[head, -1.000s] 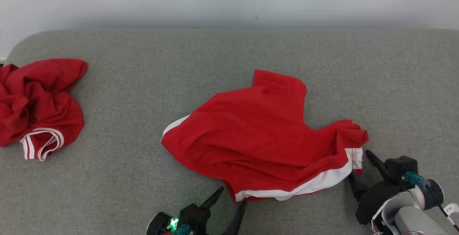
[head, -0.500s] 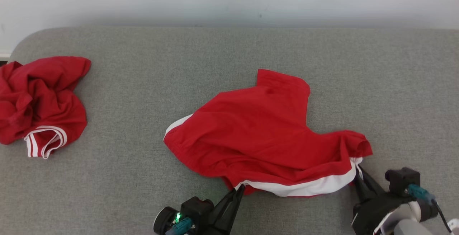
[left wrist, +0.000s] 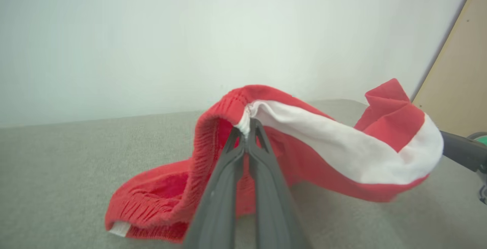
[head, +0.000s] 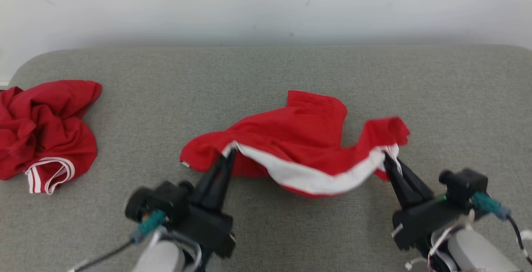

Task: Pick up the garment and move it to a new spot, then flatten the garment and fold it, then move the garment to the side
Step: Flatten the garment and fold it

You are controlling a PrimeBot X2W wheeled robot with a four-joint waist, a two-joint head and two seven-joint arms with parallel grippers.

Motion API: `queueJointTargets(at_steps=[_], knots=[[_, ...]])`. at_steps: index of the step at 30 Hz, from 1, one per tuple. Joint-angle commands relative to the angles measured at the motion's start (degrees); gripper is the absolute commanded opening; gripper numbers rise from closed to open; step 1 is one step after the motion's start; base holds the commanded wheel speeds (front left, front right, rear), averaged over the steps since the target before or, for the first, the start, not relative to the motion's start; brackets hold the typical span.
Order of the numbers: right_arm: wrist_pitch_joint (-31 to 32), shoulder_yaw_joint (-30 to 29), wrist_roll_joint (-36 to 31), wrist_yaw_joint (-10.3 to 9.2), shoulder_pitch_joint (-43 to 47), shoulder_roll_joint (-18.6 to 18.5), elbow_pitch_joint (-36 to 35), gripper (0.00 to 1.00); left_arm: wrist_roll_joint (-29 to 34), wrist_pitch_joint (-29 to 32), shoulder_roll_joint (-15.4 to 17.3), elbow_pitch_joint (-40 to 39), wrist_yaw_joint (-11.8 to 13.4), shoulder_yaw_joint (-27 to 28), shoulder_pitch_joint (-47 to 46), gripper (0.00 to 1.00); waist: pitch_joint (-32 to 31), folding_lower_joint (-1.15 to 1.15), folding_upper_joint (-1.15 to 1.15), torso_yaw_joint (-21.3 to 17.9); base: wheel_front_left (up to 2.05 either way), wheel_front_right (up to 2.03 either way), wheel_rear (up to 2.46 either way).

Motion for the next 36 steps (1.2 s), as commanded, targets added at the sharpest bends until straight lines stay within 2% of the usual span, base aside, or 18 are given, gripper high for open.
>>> queueJointTargets(at_steps=[1,6,13,18,23,25,28,36], knots=[[0.74,0.72,0.90,-0.14,-2.31,-0.34,-0.63,0.00,-0.89,-0.19,1.12,-0.42,0.07,0.52,-2.65,0.00,0.20,0.01,0.00,-0.36,0.00,0.00,0.00],[1.51,0.87,3.46,-0.14,-9.22,0.97,0.80,0.00,-1.86,-0.19,4.37,0.28,0.07,-0.27,-10.46,0.00,1.30,0.01,0.00,-1.00,0.00,0.00,0.00],[1.91,2.10,5.49,-0.14,-21.67,3.01,8.50,0.00,-7.34,-0.19,8.97,5.50,0.08,-4.31,-24.29,0.00,3.89,0.01,0.00,-1.74,0.00,0.00,0.00],[5.26,1.73,11.51,-0.14,-34.23,5.30,15.01,0.00,-16.36,2.04,10.91,10.75,0.08,-7.62,-38.16,0.00,6.95,0.01,0.00,-2.55,0.00,0.00,0.00],[8.92,0.62,14.97,-0.14,-49.31,5.49,21.19,0.00,-21.08,4.78,11.79,15.41,0.08,-9.99,-53.95,0.00,12.82,0.01,0.00,-3.09,0.00,0.00,0.00],[9.23,-0.03,15.45,-0.14,-52.64,5.31,22.40,0.00,-21.74,5.06,11.93,16.45,0.08,-10.19,-57.34,0.00,14.20,0.01,0.00,-3.17,0.00,0.00,0.00],[10.08,-1.58,16.09,-0.14,-62.20,5.48,25.70,0.00,-23.86,5.56,11.06,19.64,0.08,-9.80,-66.98,0.00,18.64,0.01,0.00,-3.50,0.00,0.00,0.00],[9.49,0.64,12.09,-0.14,-80.64,5.69,32.94,0.00,-24.47,4.45,9.52,26.74,0.08,-13.17,-86.81,0.00,26.55,0.01,0.00,-4.59,0.00,0.00,0.00]])
